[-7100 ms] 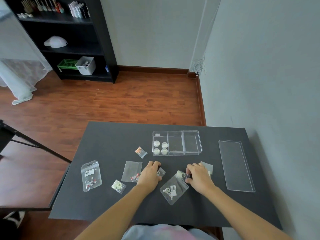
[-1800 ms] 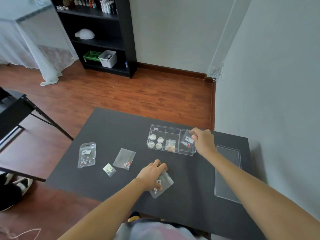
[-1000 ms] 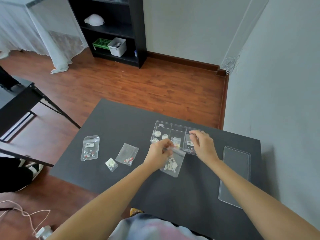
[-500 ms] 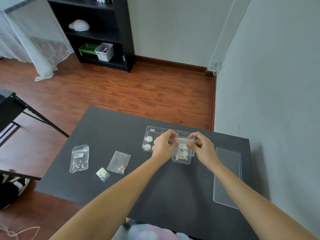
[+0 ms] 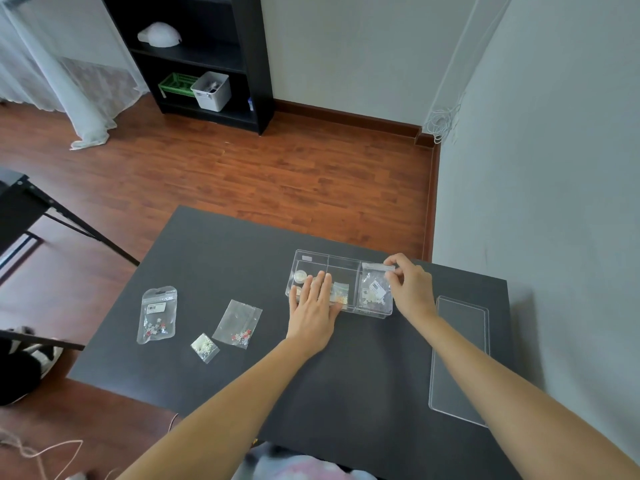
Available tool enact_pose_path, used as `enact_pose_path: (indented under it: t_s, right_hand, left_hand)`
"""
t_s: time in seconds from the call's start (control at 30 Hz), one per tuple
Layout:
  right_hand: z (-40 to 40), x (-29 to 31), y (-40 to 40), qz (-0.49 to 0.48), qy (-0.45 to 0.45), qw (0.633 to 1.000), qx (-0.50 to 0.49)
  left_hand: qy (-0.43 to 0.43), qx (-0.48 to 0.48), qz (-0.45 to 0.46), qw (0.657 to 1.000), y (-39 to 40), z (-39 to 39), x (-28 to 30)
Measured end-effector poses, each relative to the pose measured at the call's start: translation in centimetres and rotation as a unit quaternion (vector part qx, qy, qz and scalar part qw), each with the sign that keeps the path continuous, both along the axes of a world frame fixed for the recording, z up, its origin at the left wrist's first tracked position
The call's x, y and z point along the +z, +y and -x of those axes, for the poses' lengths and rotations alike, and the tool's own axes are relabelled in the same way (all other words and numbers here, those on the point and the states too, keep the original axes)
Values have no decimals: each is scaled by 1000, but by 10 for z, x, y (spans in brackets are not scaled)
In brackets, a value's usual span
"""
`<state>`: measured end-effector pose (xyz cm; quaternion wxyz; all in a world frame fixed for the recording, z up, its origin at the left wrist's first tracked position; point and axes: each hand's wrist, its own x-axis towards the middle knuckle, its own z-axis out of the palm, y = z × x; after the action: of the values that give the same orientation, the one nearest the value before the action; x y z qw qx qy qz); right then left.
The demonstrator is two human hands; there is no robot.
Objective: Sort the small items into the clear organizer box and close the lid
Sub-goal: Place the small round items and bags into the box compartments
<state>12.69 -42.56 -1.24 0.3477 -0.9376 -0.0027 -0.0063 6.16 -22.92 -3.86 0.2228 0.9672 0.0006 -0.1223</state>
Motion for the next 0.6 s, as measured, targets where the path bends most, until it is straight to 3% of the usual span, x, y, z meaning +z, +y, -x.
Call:
enact_pose_path:
  t_s: [0.27,0.6]
  right_hand:
    - [5,-15,2,114,-48,990,72]
    - [2,-21,3,303,-81,942,117]
  left_hand:
    - [-6,12,21,1000,-1,0,-11]
    - [12,5,24,1000,1,-2,-9]
